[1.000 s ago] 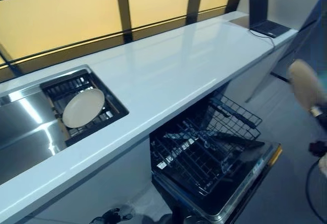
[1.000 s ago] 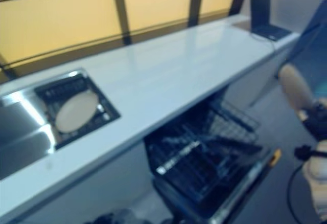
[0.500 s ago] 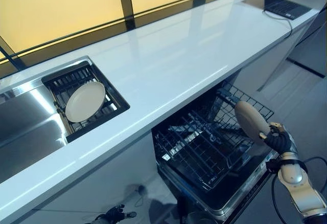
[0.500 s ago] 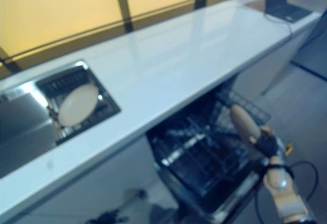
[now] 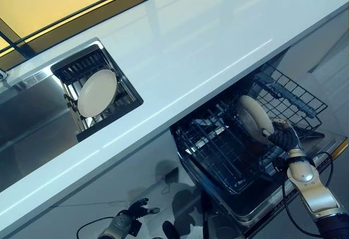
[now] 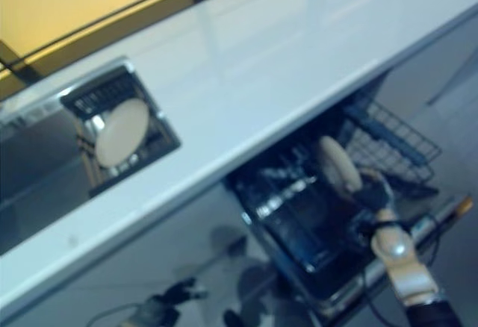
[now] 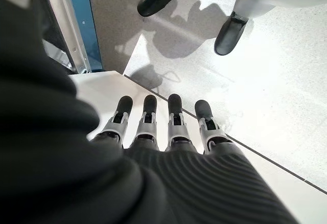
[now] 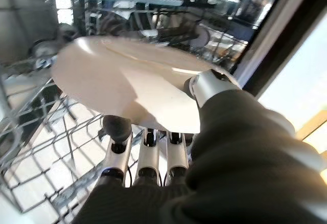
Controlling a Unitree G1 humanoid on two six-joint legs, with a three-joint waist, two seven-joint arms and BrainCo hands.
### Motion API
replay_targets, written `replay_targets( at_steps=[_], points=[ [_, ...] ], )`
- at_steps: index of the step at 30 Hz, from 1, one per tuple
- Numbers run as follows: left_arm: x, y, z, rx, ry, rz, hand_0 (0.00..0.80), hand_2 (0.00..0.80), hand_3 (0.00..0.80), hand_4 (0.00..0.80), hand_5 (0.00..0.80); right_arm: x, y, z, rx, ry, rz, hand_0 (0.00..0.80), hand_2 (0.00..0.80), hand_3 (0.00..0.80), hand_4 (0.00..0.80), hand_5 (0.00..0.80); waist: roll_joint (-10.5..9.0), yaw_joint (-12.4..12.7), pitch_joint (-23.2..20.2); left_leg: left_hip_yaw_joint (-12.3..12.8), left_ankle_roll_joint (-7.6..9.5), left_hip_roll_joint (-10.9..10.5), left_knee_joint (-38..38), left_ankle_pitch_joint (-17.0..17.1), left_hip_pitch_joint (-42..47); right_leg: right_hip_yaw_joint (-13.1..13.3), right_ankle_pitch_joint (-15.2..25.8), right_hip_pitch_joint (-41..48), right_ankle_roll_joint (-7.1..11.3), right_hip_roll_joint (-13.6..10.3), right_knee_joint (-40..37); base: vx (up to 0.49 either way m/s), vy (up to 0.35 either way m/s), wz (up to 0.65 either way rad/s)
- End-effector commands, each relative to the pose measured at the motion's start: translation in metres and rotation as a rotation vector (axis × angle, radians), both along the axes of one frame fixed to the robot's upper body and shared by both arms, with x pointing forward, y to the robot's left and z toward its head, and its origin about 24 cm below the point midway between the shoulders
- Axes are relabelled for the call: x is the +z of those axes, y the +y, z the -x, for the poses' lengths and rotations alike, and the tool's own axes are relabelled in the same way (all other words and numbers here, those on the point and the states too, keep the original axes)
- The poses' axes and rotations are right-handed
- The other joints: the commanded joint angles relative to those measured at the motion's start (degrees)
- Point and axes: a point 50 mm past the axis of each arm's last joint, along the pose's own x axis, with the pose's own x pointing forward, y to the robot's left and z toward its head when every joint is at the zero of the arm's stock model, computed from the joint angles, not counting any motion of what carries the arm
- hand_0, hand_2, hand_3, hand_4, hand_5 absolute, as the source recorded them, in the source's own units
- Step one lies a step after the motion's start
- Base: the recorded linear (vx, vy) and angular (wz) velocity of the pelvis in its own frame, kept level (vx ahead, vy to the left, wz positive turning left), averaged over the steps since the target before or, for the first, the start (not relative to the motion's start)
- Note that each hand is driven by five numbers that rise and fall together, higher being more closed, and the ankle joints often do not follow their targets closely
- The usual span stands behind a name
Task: Take plates into dishwasher
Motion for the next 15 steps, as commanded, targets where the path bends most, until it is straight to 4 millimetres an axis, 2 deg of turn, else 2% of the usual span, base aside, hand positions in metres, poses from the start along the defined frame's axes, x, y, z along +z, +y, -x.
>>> replay_targets(
  at_steps=[1, 8, 15],
  points=[
    [0.005, 0.011, -0.01, 0.016, -0.019, -0.035, 0.0, 0.0, 0.0, 0.0, 0.0, 0.025, 0.033, -0.013, 0.118, -0.141, -0.118, 0.8, 0.8, 0.8, 0.8, 0.8, -4.62, -0.63, 0.07, -0.21, 0.48, 0.59, -0.16, -0.84, -1.92, -1.25, -9.71, 5.46, -0.09, 2.33, 0.3, 0.0, 0.0, 0.0],
    [0.004, 0.009, -0.01, 0.03, -0.019, -0.031, 0.0, 0.0, 0.0, 0.0, 0.0, 0.023, 0.059, -0.008, 0.217, -0.144, -0.21, 0.8, 0.8, 0.8, 0.8, 0.8, -4.68, -0.66, 0.55, 0.09, 0.06, 0.69, -0.16, -0.2, -2.3, -1.42, -9.68, 5.67, -0.25, 2.23, 0.17, -0.009, 0.027, 0.02],
    [0.004, 0.008, -0.01, 0.045, -0.021, -0.024, 0.0, 0.0, 0.0, 0.0, 0.0, 0.02, 0.075, -0.003, 0.292, -0.129, -0.195, 0.8, 0.8, 0.8, 0.8, 0.8, -4.63, -0.75, 0.73, 0.56, -0.12, 0.78, -0.16, -0.01, -2.33, -1.47, -9.79, 5.8, -0.26, 2.08, 0.17, 0.001, 0.004, 0.0]
  ],
)
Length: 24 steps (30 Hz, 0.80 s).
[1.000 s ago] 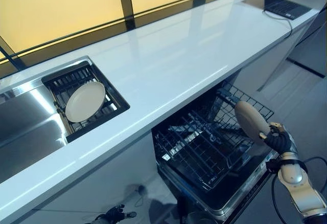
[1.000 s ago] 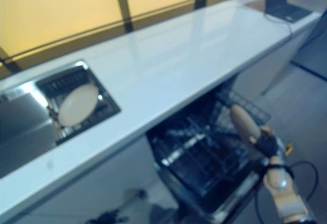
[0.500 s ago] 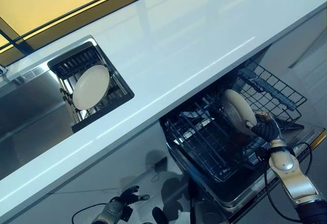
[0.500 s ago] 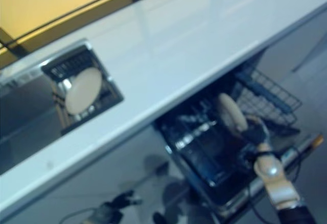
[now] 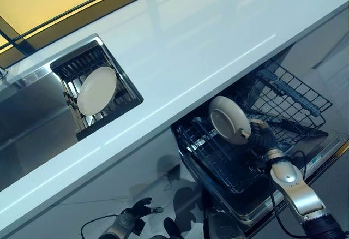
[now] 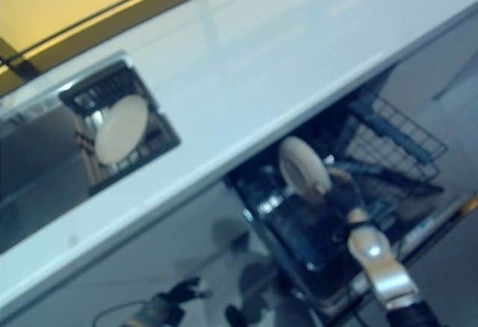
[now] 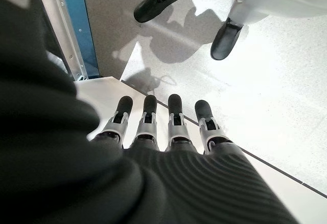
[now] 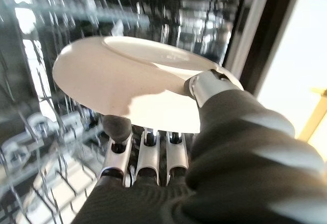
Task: Take plates into dishwasher
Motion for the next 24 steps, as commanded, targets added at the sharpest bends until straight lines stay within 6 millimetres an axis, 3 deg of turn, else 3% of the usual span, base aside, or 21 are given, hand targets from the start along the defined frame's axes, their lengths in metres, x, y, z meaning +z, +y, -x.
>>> replay_targets(
  at_steps=[1, 13, 24],
  points=[
    [0.004, 0.015, -0.008, 0.046, -0.024, -0.03, 0.0, 0.0, 0.0, 0.0, 0.0, 0.029, 0.029, -0.005, 0.103, -0.162, -0.074, 0.8, 0.8, 0.8, 0.8, 0.8, -5.18, -0.73, -0.32, 0.66, -0.18, 0.85, -0.18, -0.02, -2.33, -1.06, -9.8, 5.75, 0.29, 2.18, 0.19, 0.0, 0.0, 0.0],
    [0.003, 0.011, -0.006, 0.044, -0.026, -0.024, 0.0, 0.0, 0.0, 0.0, 0.0, -0.009, 0.03, -0.006, 0.07, -0.038, 0.049, 0.8, 0.8, 0.8, 0.8, 0.8, -5.02, 0.18, 0.2, 0.5, -0.53, 1.01, -0.18, 0.3, -2.3, -1.81, -9.96, 6.29, 0.3, 1.93, 0.17, 0.001, 0.0, 0.0],
    [0.003, 0.018, -0.003, 0.031, -0.017, -0.034, 0.0, 0.0, 0.0, 0.0, 0.0, -0.027, 0.011, -0.006, 0.008, 0.055, 0.178, 0.8, 0.8, 0.8, 0.8, 0.8, -5.31, 1.08, 0.28, -0.95, -0.76, 1.02, -0.18, 0.46, -2.54, -1.98, -10.18, 6.8, 0.17, 2.07, 0.18, 0.013, -0.009, 0.07]
  ],
)
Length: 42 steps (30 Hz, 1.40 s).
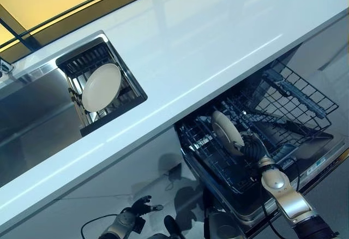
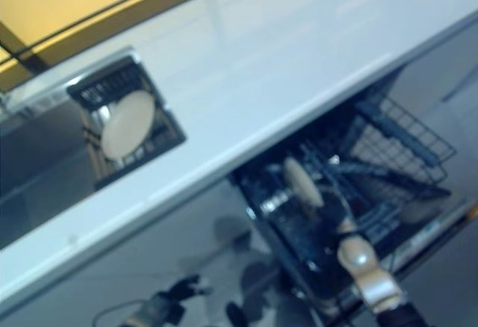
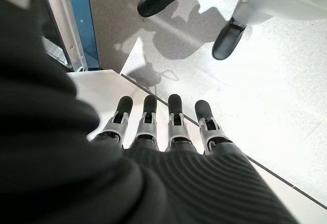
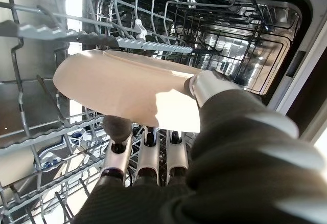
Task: Take plates into dishwasher
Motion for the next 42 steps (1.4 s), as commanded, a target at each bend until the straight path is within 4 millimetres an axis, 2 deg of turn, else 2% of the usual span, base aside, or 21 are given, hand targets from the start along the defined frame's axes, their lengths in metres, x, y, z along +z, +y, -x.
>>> replay_targets(
  at_steps=[1, 9, 21, 33, 42],
  points=[
    [0.002, 0.018, -0.002, 0.004, -0.009, -0.043, 0.0, 0.0, 0.0, 0.0, 0.0, 0.005, 0.013, -0.008, 0.05, -0.033, 0.012, 0.8, 0.8, 0.8, 0.8, 0.8, -5.25, 0.8, -0.12, 0.6, -1.31, 1.14, -0.18, 0.08, -2.56, -0.52, -10.08, 5.96, 0.33, 2.59, 0.19, 0.0, 0.0, 0.0],
    [0.005, 0.017, -0.007, -0.031, -0.015, -0.051, 0.0, 0.0, 0.0, 0.0, 0.0, -0.036, 0.0, -0.007, -0.015, 0.141, 0.124, 0.8, 0.8, 0.8, 0.8, 0.8, -5.22, 2.19, 0.19, -0.55, -1.44, 1.04, -0.18, 0.13, -2.77, -1.18, -10.18, 6.11, 0.31, 2.43, 0.2, 0.005, -0.007, 0.04],
    [0.006, 0.013, -0.012, -0.099, -0.012, -0.064, 0.0, 0.0, 0.0, 0.0, 0.0, -0.074, -0.003, -0.009, -0.063, 0.381, 0.22, 0.8, 0.8, 0.8, 0.8, 0.8, -4.91, 4.89, 0.1, -2.64, -1.53, 0.7, -0.18, 0.41, -2.91, -2.89, -10.55, 6.75, -0.08, 2.0, 0.45, 0.018, -0.003, 0.08],
    [0.007, 0.011, -0.013, -0.115, -0.015, -0.068, 0.0, 0.0, 0.0, 0.0, 0.0, -0.077, 0.004, -0.014, -0.066, 0.384, 0.219, 0.8, 0.8, 0.8, 0.8, 0.8, -4.53, 5.7, 0.09, -4.2, -1.26, 0.27, -0.18, 0.32, -3.13, -2.6, -10.58, 6.45, -0.1, 1.94, 0.95, 0.002, 0.01, 0.06],
    [0.008, 0.014, -0.015, -0.115, -0.013, -0.077, 0.0, 0.0, 0.0, 0.0, 0.0, -0.068, 0.002, -0.018, 0.03, 0.332, 0.472, 0.8, 0.8, 0.8, 0.8, 0.8, -5.15, 5.94, -0.28, -4.43, -1.16, 0.3, -0.18, 0.17, -2.93, -2.83, -10.24, 6.96, 0.2, 2.0, 0.45, 0.0, 0.0, 0.0]
  ],
)
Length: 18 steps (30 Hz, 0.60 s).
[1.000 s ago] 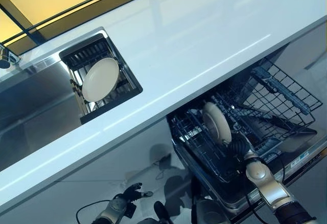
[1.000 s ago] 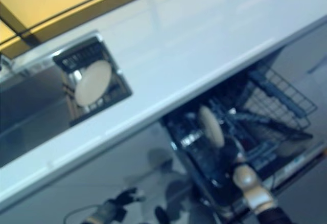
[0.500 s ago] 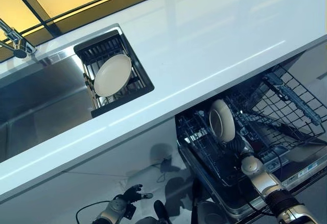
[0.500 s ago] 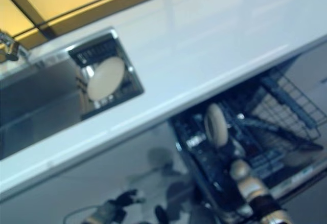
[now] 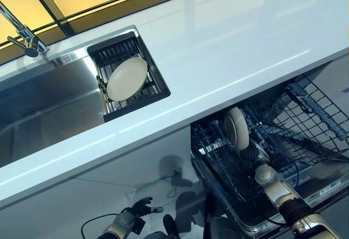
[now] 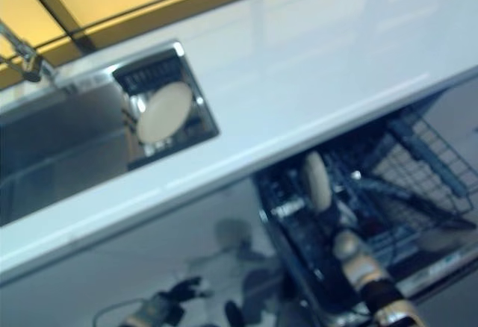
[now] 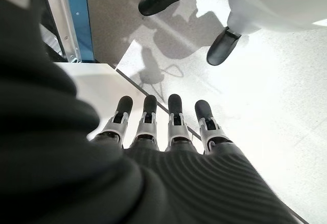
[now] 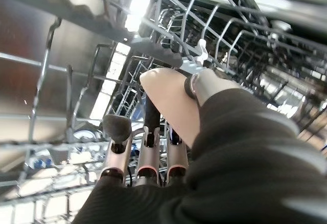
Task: Take plates into dishwasher
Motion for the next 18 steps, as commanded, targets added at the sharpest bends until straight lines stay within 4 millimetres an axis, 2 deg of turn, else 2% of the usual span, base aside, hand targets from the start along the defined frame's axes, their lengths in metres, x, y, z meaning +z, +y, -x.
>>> replay_targets(
  at_steps=[1, 6, 18],
  points=[
    [0.006, 0.015, -0.011, -0.056, -0.022, -0.068, 0.0, 0.0, 0.0, 0.0, 0.0, -0.024, 0.014, 0.009, 0.082, 0.133, 0.111, 0.8, 0.8, 0.8, 0.8, 0.8, -3.98, 1.28, 0.11, -0.08, -1.34, 0.62, -0.26, -0.65, -3.01, 0.17, -9.94, 4.74, 0.74, 2.86, 0.43, 0.0, 0.0, 0.0],
    [0.007, 0.016, -0.013, -0.062, -0.023, -0.075, 0.0, 0.0, 0.0, 0.0, 0.0, -0.015, 0.011, 0.003, 0.142, 0.125, 0.257, 0.8, 0.8, 0.8, 0.8, 0.8, -4.45, 1.55, 0.24, -0.24, -1.31, 0.75, -0.26, -0.71, -2.98, -0.07, -9.91, 4.77, 0.98, 2.87, 0.53, 0.0, 0.0, 0.0],
    [0.011, 0.015, -0.021, -0.07, -0.031, -0.078, 0.0, 0.0, 0.0, 0.0, 0.0, -0.013, 0.013, 0.0, 0.202, 0.159, 0.455, 0.8, 0.8, 0.8, 0.8, 0.8, -5.03, 1.98, 0.25, -0.75, -1.13, 0.8, -0.26, -0.86, -3.02, -0.17, -9.5, 4.97, 1.38, 2.94, 0.19, -0.002, 0.002, 0.01]
  ],
)
